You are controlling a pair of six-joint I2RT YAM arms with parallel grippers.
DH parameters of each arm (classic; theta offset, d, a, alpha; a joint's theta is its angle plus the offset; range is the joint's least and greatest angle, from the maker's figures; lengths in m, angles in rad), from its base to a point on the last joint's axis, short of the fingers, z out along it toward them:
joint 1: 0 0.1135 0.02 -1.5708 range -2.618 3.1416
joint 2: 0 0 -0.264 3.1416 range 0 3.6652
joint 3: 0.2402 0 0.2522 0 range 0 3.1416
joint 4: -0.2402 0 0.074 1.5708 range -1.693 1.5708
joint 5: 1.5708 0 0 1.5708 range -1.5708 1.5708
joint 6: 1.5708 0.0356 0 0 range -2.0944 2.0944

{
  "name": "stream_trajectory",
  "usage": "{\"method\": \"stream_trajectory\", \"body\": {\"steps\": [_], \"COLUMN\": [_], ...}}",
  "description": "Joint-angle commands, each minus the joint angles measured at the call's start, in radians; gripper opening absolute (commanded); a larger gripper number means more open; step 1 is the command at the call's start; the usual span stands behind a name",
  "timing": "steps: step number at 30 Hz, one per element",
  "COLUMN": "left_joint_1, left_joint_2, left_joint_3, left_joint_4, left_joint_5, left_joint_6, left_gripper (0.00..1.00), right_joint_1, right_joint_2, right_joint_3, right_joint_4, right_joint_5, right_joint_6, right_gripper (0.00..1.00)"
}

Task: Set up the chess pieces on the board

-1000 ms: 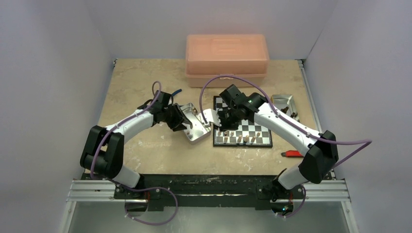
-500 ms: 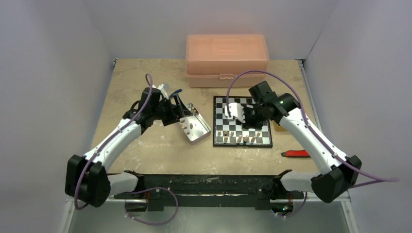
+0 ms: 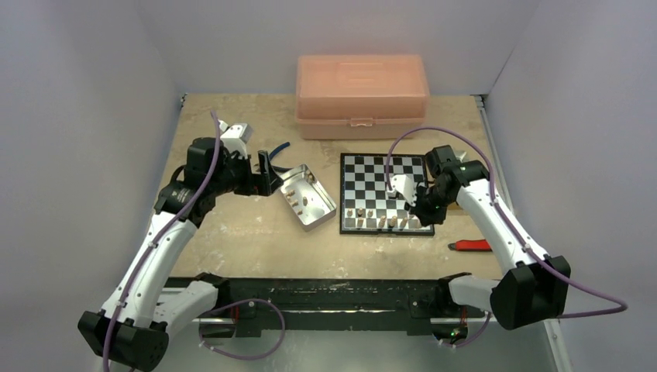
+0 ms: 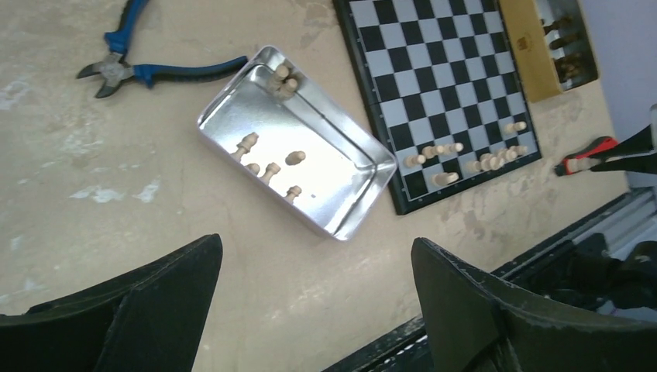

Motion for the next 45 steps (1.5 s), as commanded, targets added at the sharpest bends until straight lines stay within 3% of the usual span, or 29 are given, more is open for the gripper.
{"method": "stream_trajectory", "body": {"steps": [1, 13, 45], "left_joint_1": [0.007, 0.007, 0.007], "left_joint_2": [-0.069, -0.203, -0.22], "left_joint_3": [-0.033, -0.079, -0.088], "left_joint_4": [-0.088, -0.062, -0.058], "left_joint_5": [-0.141, -0.188, -0.179], "left_joint_6": [0.188, 0.23, 0.23], "left_gripper": [0.92, 0.92, 0.92], "right_joint_1": [-0.011, -0.015, -0.014], "right_joint_2": [0.022, 0.113, 0.215], "right_joint_3": [-0.015, -0.03, -0.061], "right_joint_4": [0.037, 0.134, 0.23], "right_joint_5": [0.01, 0.049, 0.101], "right_joint_6": [0.042, 0.151, 0.205], "right_gripper": [0.0, 0.02, 0.06]}}
